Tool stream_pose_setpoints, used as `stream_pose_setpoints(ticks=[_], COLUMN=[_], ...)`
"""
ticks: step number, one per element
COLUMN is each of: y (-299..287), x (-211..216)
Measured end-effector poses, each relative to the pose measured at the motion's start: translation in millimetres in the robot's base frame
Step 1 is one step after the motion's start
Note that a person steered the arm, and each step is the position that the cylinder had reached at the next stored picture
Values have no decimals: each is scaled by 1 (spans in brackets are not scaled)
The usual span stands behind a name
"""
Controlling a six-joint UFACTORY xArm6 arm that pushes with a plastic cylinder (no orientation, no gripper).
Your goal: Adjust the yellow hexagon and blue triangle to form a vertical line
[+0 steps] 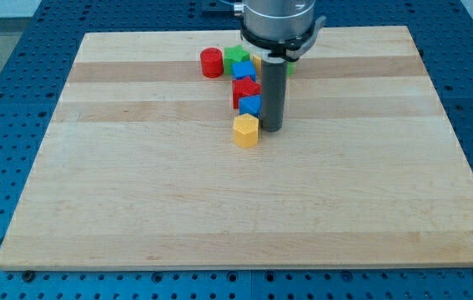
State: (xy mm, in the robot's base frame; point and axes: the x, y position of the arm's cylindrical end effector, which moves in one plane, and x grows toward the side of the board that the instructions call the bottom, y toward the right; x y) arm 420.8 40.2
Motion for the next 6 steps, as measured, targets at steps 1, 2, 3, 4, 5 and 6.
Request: stream_pose_setpoints(ticks=[1,2,3,4,5,6], y=[21,24,24,23,15,1], x=[-2,-15,-28,-28,-25,-24])
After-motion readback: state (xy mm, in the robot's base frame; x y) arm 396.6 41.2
